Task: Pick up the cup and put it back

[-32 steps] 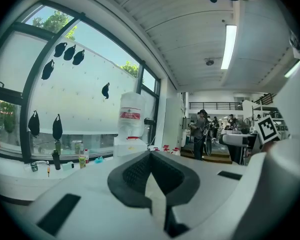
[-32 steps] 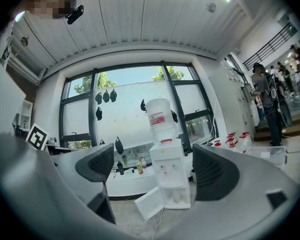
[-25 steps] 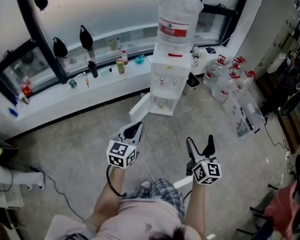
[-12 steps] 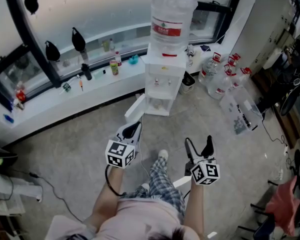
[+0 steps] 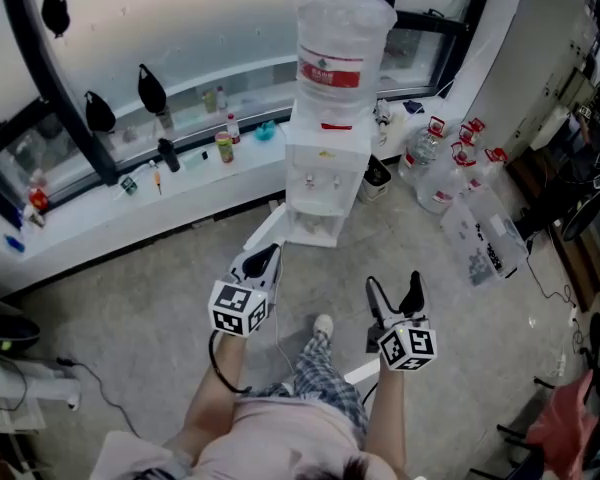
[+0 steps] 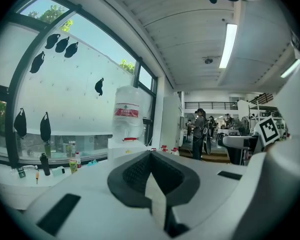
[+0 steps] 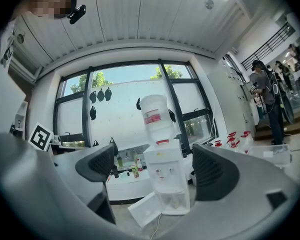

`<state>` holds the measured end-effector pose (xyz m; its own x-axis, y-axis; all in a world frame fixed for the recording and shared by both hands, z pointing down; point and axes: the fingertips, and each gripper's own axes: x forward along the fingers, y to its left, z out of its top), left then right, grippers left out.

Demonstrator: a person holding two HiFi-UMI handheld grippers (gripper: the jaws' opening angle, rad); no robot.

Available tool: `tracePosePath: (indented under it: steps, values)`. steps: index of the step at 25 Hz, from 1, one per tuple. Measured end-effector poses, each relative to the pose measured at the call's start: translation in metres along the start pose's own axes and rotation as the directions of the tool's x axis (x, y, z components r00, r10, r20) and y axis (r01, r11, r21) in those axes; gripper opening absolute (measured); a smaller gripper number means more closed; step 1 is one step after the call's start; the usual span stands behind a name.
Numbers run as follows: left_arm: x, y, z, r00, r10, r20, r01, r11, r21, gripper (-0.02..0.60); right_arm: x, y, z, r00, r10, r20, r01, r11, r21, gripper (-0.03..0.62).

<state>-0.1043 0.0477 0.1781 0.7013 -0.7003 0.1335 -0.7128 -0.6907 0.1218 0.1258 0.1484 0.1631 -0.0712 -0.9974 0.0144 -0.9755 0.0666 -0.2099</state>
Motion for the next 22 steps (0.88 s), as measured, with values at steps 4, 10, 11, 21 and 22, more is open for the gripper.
tracePosePath:
  steps: [4, 10, 11, 21, 22]
  values:
    - [0.032, 0.010, 0.002, 1.000, 0.017, -0.002, -0.017, 1.000, -0.009, 0.025, 0.035, -0.016, 0.000, 1.000, 0.021, -0.011, -0.021, 1.000, 0.001, 0.483]
    - [0.077, 0.021, 0.014, 0.999, 0.032, -0.007, -0.032, 0.999, 0.001, 0.025, 0.083, -0.036, 0.002, 0.998, 0.051, -0.030, -0.050, 0.999, 0.007, 0.483]
    - [0.083, 0.024, 0.017, 0.999, 0.037, -0.007, -0.037, 0.999, 0.001, 0.025, 0.091, -0.039, 0.003, 0.998, 0.057, -0.035, -0.057, 0.998, 0.007, 0.483]
    - [0.154, 0.051, 0.036, 0.996, 0.091, -0.011, -0.091, 0.996, 0.013, 0.025, 0.170, -0.070, 0.006, 0.989, 0.128, -0.070, -0.126, 0.992, 0.022, 0.483]
    - [0.162, 0.054, 0.037, 0.995, 0.098, -0.012, -0.097, 0.995, 0.013, 0.025, 0.179, -0.073, 0.006, 0.988, 0.137, -0.073, -0.135, 0.991, 0.023, 0.482]
